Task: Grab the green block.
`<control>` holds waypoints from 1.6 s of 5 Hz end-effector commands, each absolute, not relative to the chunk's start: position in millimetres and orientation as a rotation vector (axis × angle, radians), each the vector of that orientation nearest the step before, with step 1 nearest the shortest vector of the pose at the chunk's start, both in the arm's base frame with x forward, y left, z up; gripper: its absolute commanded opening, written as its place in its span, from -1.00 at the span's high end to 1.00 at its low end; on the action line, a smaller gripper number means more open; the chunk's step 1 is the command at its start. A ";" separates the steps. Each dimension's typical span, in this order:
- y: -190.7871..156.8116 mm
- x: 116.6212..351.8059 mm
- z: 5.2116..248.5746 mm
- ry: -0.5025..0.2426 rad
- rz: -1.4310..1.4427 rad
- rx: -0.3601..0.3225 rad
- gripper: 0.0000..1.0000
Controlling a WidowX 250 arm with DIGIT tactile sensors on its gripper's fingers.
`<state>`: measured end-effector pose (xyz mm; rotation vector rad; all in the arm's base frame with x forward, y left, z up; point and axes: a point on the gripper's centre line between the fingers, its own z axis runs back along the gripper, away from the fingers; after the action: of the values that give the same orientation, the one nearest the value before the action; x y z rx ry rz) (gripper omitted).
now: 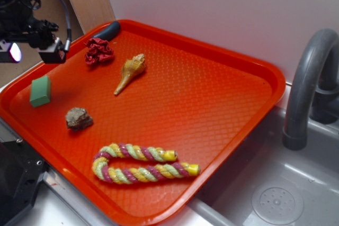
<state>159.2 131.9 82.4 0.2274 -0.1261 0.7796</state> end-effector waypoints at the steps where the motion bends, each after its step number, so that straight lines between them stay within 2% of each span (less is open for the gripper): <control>1: 148.6 138.1 53.7 -0.062 0.726 0.187 -1.00; 2: 146.7 126.9 39.4 -0.012 0.697 0.146 -1.00; 3: 145.5 124.0 30.6 -0.007 0.676 0.095 -1.00; 4: 129.9 129.0 12.2 -0.062 0.610 -0.008 1.00; 5: 124.4 130.0 18.7 -0.104 0.548 -0.033 1.00; 6: 118.4 129.9 27.0 -0.122 0.472 -0.008 1.00; 7: 103.7 139.5 46.9 -0.101 0.382 0.176 1.00; 8: 69.0 161.8 65.6 -0.104 0.273 0.223 1.00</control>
<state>159.8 60.6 54.3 0.2184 -0.0654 0.2779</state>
